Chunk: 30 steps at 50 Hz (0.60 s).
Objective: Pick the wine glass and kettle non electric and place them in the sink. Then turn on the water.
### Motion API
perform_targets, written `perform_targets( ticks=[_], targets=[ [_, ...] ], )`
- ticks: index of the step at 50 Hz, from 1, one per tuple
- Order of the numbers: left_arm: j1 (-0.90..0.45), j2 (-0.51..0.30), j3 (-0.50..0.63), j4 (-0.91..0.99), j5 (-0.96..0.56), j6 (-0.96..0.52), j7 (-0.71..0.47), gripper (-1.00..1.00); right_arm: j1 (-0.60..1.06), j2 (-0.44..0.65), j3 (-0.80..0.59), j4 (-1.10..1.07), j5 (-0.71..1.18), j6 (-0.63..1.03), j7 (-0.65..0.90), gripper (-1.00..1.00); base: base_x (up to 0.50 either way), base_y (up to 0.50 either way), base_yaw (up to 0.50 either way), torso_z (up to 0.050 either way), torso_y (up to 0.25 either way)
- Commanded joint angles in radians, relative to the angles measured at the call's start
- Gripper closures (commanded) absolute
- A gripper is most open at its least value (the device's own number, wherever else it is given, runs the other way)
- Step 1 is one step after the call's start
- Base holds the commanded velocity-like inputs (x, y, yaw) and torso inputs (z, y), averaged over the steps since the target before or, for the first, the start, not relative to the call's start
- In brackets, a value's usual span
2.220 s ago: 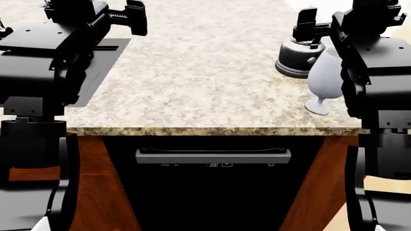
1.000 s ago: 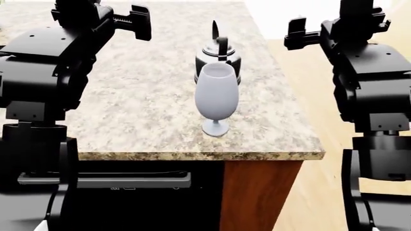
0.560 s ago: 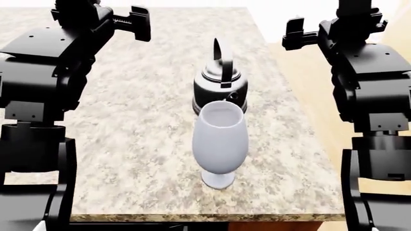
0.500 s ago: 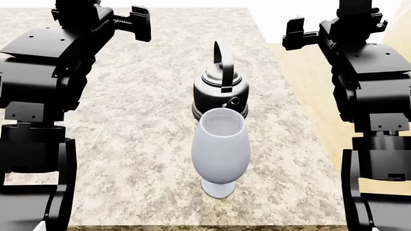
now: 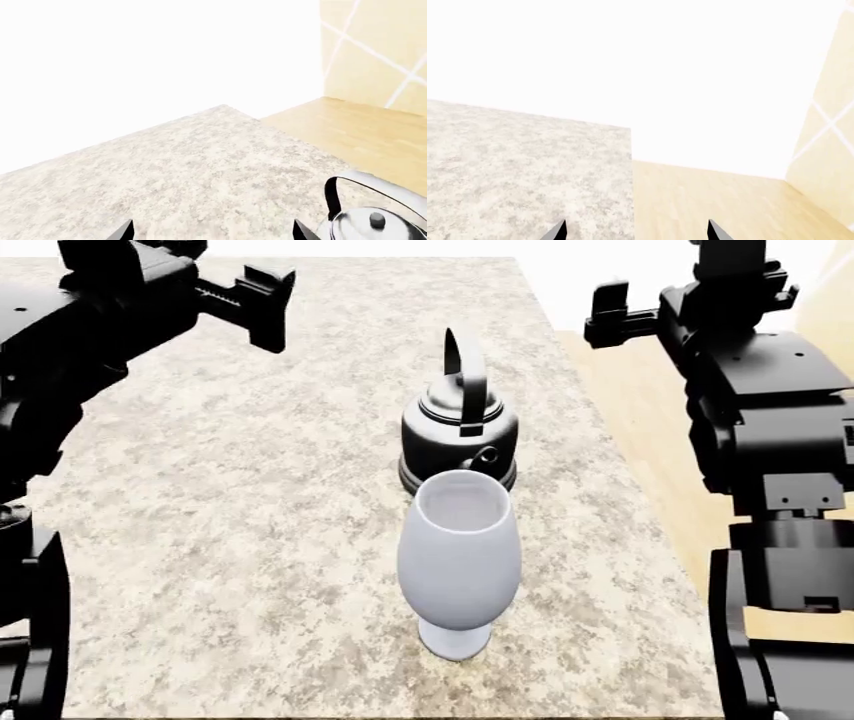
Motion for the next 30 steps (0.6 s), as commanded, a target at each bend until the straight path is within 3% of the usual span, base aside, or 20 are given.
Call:
perform_targets(
  ticks=[1, 6, 13, 20, 30],
  targets=[
    [-0.118, -0.171, 0.072, 0.254, -0.182, -0.335, 0.248, -1.0, -0.002, 0.003, -0.002, 0.047, 0.002, -0.035, -0.007, -1.0, 0.0, 0.0, 0.0, 0.0, 0.0],
    [-0.17, -0.196, 0.103, 0.339, -0.293, -0.432, 0.361, -1.0, -0.01, 0.011, 0.005, 0.049, 0.006, -0.038, -0.004, -1.0, 0.0, 0.0, 0.0, 0.0, 0.0],
    [-0.195, -0.181, 0.102, 0.418, -0.414, -0.521, 0.407, -1.0, -0.015, 0.018, 0.009, 0.037, 0.009, -0.03, -0.001, -1.0, 0.0, 0.0, 0.0, 0.0, 0.0],
    [-0.267, -0.214, 0.165, 0.401, -0.68, -0.526, 0.282, -1.0, -0.016, 0.016, 0.009, 0.03, 0.013, -0.024, 0.0, -1.0, 0.0, 0.0, 0.0, 0.0, 0.0],
    [-0.307, -0.211, 0.235, 0.383, -0.895, -0.511, 0.182, -1.0, -0.02, 0.021, 0.013, 0.024, 0.02, -0.02, 0.0, -1.0, 0.0, 0.0, 0.0, 0.0, 0.0]
  ],
)
